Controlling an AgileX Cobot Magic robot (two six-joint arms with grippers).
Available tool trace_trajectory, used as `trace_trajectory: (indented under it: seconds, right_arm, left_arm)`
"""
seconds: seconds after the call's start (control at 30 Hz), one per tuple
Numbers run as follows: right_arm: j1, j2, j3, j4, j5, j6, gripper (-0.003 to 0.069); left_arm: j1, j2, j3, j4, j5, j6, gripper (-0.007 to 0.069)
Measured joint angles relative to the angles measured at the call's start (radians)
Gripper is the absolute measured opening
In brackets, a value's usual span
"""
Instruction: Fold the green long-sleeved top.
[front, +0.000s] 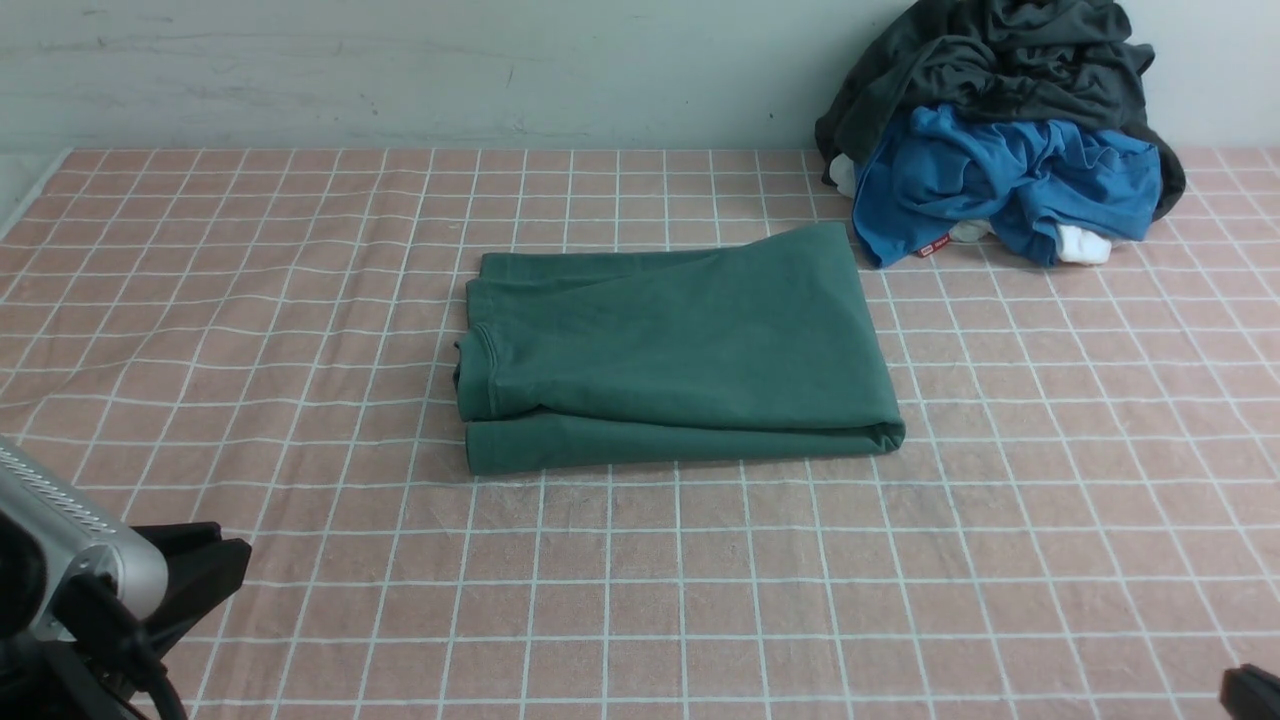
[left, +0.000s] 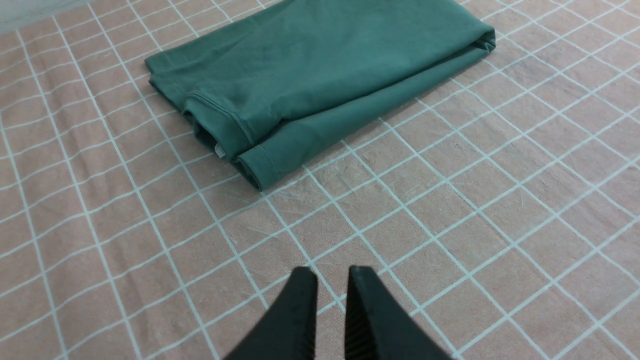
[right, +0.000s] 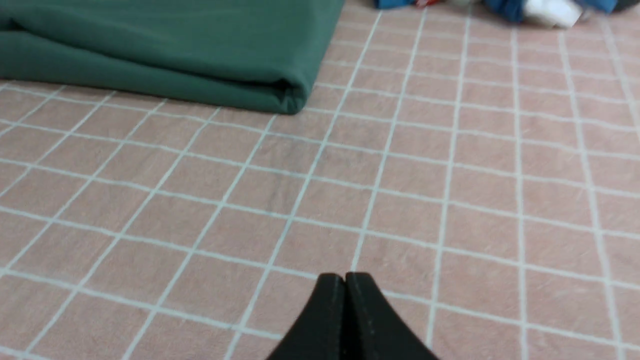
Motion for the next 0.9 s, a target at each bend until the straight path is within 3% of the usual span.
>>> trace_trajectory:
  seconds: [0.13,0.3,0.9]
  right_arm:
    - [-0.084,-0.204,0.0,-0.02,0.132,0.002,-0.001]
    - [-0.172,-0.287,0.0,-0.077,0.156,0.028,-0.001]
    - [-0.198,-0.288,-0.001,-0.081,0.162,0.034,-0.001]
  left_arm:
    - [0.0,0.0,0.0,0.0,0.0,0.0,0.0079]
    - [0.0,-0.001,0.0,0.0,0.0,0.0,0.0079]
    - [0.0,-0.001,0.0,0.0,-0.001,0.0,0.0079]
